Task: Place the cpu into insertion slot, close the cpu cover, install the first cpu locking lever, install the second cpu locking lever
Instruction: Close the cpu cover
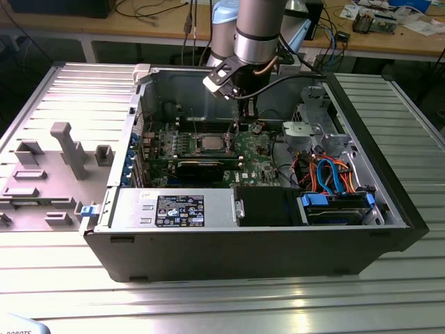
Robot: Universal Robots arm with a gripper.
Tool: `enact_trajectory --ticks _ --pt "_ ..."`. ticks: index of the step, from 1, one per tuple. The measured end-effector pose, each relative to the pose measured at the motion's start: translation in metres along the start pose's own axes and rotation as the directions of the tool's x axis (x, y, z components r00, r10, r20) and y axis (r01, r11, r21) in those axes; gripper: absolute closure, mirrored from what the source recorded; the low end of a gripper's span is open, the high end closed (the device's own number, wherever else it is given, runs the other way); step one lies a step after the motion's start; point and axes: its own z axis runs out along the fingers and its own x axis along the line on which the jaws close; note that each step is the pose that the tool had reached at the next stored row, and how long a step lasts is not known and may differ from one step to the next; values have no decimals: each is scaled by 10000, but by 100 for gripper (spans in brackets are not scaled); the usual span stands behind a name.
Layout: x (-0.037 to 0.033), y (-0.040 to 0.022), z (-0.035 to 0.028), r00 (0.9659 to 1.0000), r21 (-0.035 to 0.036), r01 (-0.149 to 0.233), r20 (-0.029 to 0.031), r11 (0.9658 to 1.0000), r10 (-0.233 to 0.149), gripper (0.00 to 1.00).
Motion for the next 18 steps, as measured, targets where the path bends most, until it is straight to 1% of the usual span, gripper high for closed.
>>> enact_trajectory --ticks 18 --pt "0 -33 2 10000 1 0 1 10000 0 89"
